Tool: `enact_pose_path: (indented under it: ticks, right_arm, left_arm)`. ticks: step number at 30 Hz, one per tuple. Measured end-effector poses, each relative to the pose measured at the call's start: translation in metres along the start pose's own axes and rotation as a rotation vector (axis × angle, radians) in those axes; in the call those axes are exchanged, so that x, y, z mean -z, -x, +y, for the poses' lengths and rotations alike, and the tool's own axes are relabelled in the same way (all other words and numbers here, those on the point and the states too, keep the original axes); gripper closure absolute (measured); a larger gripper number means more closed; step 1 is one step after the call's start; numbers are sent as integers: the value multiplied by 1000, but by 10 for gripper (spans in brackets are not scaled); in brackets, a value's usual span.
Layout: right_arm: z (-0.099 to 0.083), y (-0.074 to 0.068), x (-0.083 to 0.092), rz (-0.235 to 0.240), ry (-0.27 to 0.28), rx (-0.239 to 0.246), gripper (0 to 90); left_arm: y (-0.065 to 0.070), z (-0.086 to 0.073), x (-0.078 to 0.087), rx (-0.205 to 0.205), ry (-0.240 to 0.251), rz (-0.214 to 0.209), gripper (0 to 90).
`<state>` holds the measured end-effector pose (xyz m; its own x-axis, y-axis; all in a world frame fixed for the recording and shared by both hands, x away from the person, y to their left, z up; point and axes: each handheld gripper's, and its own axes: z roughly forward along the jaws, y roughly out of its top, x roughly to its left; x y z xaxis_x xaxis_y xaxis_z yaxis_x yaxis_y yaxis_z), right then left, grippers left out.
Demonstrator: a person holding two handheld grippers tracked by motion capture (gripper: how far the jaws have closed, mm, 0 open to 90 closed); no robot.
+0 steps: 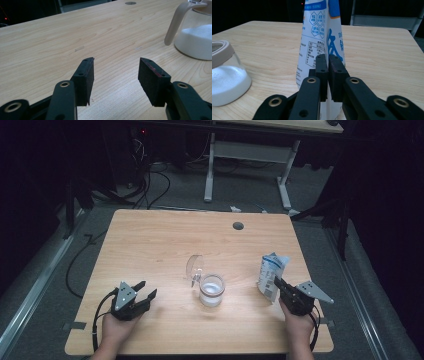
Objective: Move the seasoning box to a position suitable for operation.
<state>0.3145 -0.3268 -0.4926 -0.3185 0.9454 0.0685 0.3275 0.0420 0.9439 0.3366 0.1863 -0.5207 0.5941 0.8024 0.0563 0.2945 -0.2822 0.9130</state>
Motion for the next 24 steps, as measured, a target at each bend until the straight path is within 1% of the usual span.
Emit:
enact_pose_path:
  ticks: [5, 12, 16, 24]
  right_arm:
    - [0, -4, -4, -6, -12, 19, 849]
    - [1, -6, -7, -12, -21, 26, 847]
    - [1, -6, -8, -20, -21, 25, 787]
    - [2, -8, -8, -41, -21, 16, 592]
  left_arm:
    - [0, 0, 1, 2, 2, 2, 470]
    - [-1, 0, 1, 3, 3, 1, 470]
    - [-1, 0, 1, 3, 3, 1, 471]
    - [-1, 0, 1, 4, 1, -1, 470]
